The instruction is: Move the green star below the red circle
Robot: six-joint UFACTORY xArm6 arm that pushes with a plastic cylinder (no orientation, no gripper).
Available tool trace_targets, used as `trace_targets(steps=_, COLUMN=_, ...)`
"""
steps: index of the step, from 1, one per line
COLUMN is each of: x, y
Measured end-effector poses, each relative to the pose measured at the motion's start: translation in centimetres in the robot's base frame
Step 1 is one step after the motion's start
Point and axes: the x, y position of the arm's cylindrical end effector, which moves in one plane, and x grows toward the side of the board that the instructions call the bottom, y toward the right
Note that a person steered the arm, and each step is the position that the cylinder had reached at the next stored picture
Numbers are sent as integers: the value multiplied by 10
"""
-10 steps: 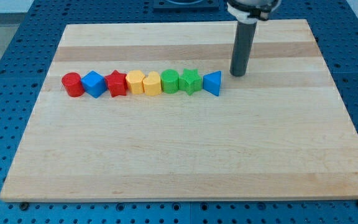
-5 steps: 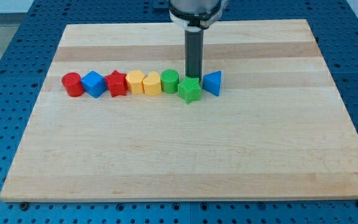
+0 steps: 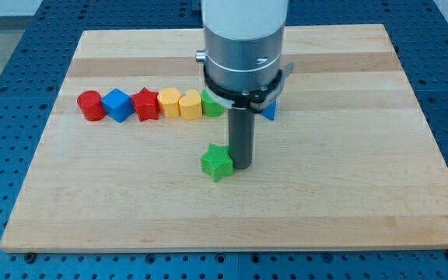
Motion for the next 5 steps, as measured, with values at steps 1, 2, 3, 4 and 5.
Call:
trace_targets(steps=1, x=2, y=-30)
trace_targets(steps=2, x=16, y=-50)
trace_targets(steps=3, x=20, y=-74)
trace_targets(steps=4, x=19, y=-93)
trace_targets(steps=5, x=12, y=-115)
